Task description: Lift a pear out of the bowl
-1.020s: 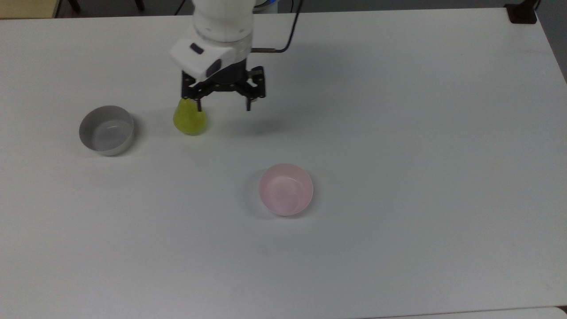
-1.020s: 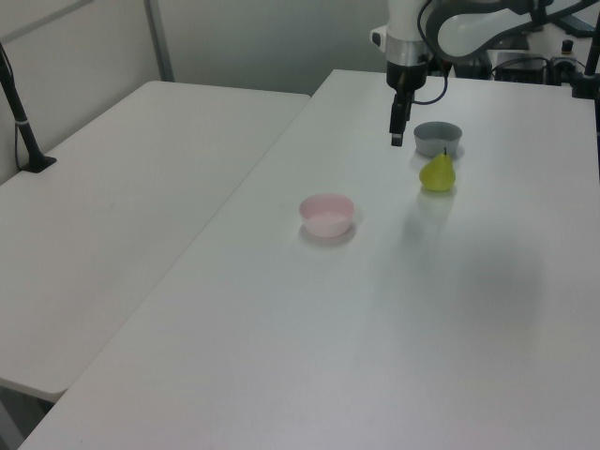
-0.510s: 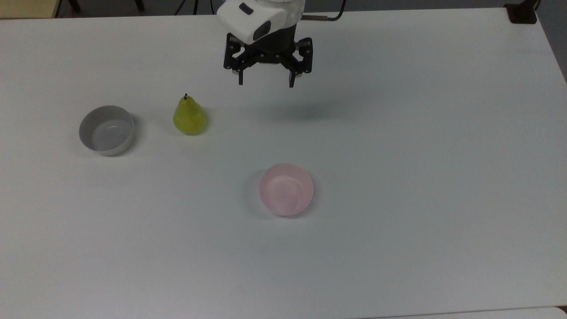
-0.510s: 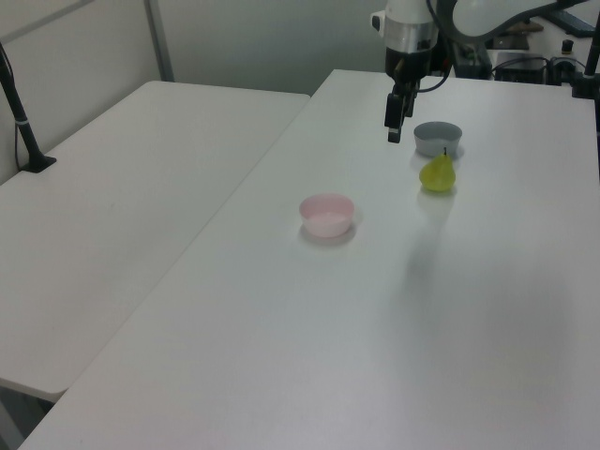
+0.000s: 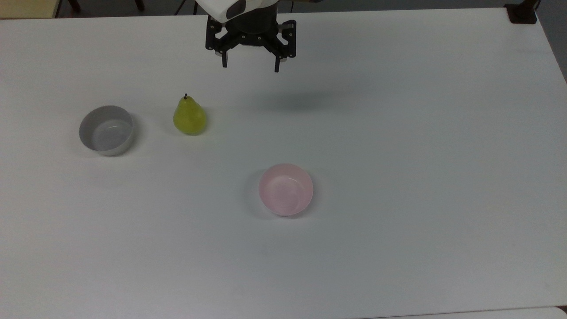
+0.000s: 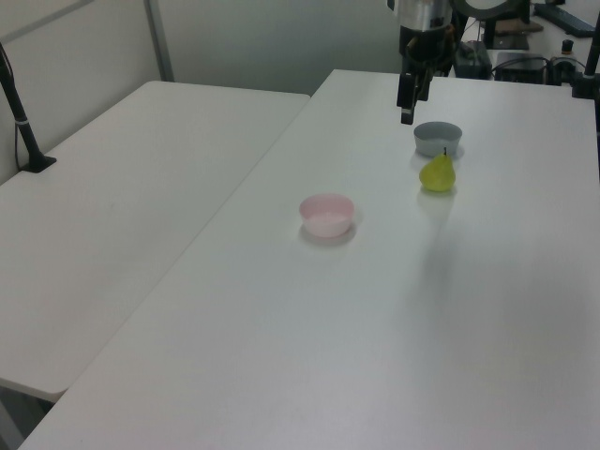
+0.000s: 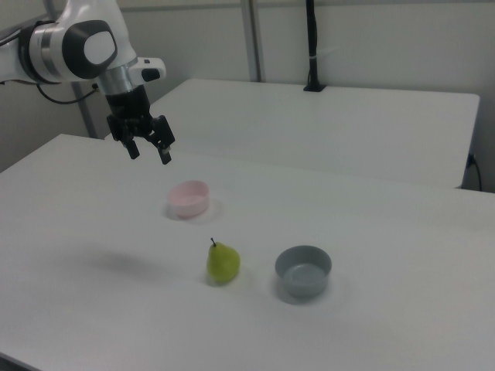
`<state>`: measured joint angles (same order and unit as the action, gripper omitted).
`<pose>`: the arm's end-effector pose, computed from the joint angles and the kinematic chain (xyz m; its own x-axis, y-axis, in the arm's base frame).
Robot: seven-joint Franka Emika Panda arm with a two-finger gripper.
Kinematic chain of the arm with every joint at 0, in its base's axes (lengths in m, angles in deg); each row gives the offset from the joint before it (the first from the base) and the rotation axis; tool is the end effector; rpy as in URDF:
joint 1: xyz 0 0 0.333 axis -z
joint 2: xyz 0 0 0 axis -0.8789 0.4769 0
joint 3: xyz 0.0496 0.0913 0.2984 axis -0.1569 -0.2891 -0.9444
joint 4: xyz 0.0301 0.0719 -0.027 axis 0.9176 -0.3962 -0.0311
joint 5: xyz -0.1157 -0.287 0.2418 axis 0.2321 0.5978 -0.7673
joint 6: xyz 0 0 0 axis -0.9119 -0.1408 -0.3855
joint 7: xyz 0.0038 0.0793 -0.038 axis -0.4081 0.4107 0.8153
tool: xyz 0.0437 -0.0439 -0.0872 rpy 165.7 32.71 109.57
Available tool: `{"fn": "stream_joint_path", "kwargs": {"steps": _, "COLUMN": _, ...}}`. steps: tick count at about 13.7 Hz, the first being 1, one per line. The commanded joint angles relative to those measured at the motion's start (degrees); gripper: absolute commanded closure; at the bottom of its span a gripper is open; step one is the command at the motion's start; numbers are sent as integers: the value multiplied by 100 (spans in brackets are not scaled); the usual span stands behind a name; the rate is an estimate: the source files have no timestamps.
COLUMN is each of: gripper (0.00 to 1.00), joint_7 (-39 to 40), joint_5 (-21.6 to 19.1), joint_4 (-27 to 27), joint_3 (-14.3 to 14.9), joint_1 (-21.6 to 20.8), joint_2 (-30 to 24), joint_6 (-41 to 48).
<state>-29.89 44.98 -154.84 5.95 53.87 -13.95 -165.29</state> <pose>0.5927 0.0665 0.5444 0.9983 -0.0137 0.0569 -0.0184 -0.9964 0.0826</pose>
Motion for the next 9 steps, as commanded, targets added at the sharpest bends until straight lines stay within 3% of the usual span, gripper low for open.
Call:
{"fn": "stream_joint_path", "kwargs": {"steps": 1, "gripper": 0, "joint_7": 206, "joint_5": -138, "joint_4": -11, "joint_3": 1, "joint_1": 87, "joint_2": -86, "joint_6": 187}}
{"fn": "stream_joint_path", "kwargs": {"steps": 9, "gripper": 0, "joint_7": 153, "joint_5": -138, "joint_4": -11, "joint_3": -43, "joint_1": 123, "joint_2": -103, "joint_6": 248}}
